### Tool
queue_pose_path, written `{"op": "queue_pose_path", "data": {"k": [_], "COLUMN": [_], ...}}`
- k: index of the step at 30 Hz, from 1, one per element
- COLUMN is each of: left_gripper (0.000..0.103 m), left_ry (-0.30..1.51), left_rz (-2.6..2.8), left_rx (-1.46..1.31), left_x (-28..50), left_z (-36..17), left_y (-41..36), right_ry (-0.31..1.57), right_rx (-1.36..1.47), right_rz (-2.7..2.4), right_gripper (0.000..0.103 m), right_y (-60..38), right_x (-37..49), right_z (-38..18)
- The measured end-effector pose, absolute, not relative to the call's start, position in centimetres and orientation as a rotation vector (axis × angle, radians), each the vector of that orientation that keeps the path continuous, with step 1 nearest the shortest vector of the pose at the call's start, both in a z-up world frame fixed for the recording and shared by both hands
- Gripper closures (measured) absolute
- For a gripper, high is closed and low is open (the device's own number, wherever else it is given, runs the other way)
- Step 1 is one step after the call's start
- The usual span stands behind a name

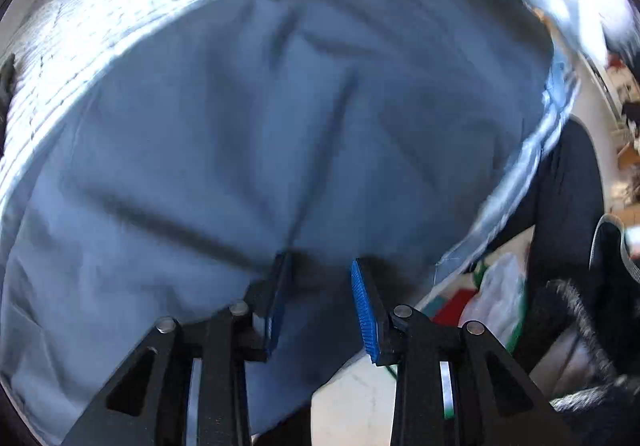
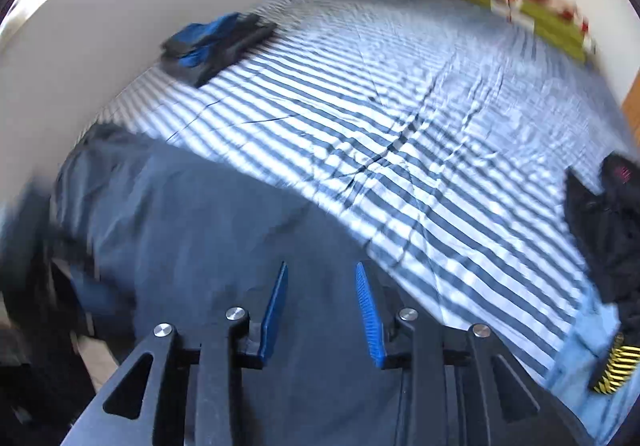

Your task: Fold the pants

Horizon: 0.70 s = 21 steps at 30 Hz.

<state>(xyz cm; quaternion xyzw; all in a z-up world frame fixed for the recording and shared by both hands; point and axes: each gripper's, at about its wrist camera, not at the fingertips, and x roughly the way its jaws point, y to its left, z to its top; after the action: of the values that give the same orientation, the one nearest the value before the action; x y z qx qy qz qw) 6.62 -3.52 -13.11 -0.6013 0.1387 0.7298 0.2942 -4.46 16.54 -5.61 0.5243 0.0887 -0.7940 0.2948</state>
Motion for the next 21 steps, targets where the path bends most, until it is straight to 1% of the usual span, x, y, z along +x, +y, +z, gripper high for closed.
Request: {"op": "queue_pose_path", "data": {"k": [1, 3, 5, 8, 9, 10, 13, 16, 17, 19, 21], "left_gripper": [0.067, 0.067, 0.067, 0.066, 0.066, 0.066, 0.066, 0.066, 0.066, 0.064, 0.062], "left_ry": [0.381, 0.373, 0.356, 0.314, 0.31, 0.306, 0.246, 0.104, 0.067, 0.057, -0.008], "left_rz": [1.919, 1.906, 1.895, 1.881, 1.879, 1.878, 1.936, 2.029, 2.088, 2.158, 2.207], "left_rx": [-1.604, -1.615, -1.631, -1.655, -1.66, -1.664, -1.64, -1.572, -1.547, -1.517, -1.496], "left_x": [7.1, 7.7, 7.6, 7.2, 7.0, 6.8, 6.0, 4.4, 3.2, 1.7, 0.1], "left_z": [-13.2, -13.1, -13.1, -13.1, -13.0, -12.9, -10.7, -7.4, -6.2, -5.0, -4.2], "left_y": [-3.6, -4.2, -4.7, -5.4, -5.6, -5.7, -6.4, -8.5, -9.4, -10.2, -10.8], "right_ry": [0.188, 0.126, 0.126, 0.099, 0.06, 0.036, 0.053, 0.09, 0.088, 0.111, 0.144], "right_rx": [1.432, 1.492, 1.54, 1.573, 1.555, 1.54, 1.426, 1.324, 1.308, 1.31, 1.315], "right_rz": [-2.072, -2.03, -2.004, -1.931, -1.894, -1.86, -1.868, -1.87, -1.845, -1.811, -1.776], "right_gripper": [0.065, 0.061, 0.06, 0.061, 0.073, 0.101, 0.102, 0.102, 0.102, 0.102, 0.102], "right_y": [16.3, 15.7, 14.9, 14.2, 14.1, 13.9, 13.8, 13.6, 13.5, 12.9, 12.2], "right_x": [-5.9, -7.9, -9.5, -9.6, -9.3, -8.8, -5.8, -2.1, -0.8, 1.3, 3.2], "right_z": [-6.5, -8.3, -10.4, -12.0, -11.9, -11.6, -9.3, -7.3, -7.1, -7.4, -8.2]}}
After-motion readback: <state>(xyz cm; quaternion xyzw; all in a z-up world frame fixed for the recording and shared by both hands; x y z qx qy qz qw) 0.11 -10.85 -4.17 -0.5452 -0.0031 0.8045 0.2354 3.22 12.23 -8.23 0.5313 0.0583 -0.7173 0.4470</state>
